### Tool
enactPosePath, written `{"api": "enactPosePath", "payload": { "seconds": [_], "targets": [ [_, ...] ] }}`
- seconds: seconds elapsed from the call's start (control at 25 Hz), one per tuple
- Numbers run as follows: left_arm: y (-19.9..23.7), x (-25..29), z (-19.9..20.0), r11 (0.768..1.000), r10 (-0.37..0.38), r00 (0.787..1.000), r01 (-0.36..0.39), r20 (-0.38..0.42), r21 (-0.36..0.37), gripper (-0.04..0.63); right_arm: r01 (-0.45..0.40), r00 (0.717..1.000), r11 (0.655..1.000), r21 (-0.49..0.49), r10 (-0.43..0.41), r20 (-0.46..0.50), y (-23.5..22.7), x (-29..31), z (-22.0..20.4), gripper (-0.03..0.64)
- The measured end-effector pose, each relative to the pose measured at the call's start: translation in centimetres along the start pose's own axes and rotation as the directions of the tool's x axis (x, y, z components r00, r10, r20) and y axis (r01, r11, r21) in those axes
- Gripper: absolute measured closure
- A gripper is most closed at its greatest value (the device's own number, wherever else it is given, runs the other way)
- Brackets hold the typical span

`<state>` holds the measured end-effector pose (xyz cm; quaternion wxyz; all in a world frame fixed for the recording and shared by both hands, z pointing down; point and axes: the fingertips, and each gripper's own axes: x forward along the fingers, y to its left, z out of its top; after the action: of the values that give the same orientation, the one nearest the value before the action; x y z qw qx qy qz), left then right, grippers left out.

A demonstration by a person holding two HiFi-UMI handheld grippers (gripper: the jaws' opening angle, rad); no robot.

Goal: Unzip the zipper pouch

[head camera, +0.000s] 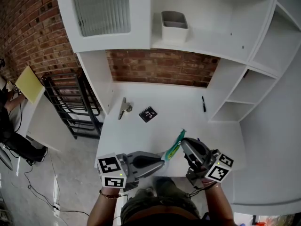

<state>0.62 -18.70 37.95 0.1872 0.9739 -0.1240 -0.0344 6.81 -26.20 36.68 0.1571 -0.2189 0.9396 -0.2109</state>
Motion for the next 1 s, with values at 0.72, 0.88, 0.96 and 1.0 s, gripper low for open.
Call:
{"api": "enactPosePath", "payload": {
  "seconds": [0.72,0.88,0.96,1.0],
  "targets": [
    [1.8,-3.9,0.3,0.997,0.07,0.997,-0.069,0.024,-0.014,0.589,0.026,0.999,0.999,-0.034,-0.027,-0.017,-0.4,0.9,-0.1,0.611],
    [1.9,-5.0,0.5,0.997,0.079,0.996,-0.078,0.042,-0.024,0.589,0.057,0.998,0.998,-0.021,-0.057,0.007,-1.0,0.7,0.4,0.611],
    [2.0,-5.7,0.4,0.996,0.089,0.995,-0.087,0.052,-0.034,0.589,0.07,0.997,0.997,-0.026,-0.07,0.013,-1.1,0.4,0.6,0.611],
    [2.1,-6.1,0.4,0.995,0.094,0.994,-0.092,0.058,-0.04,0.589,0.075,0.997,0.997,-0.029,-0.075,0.013,-1.2,0.3,0.7,0.611]
  ]
}}
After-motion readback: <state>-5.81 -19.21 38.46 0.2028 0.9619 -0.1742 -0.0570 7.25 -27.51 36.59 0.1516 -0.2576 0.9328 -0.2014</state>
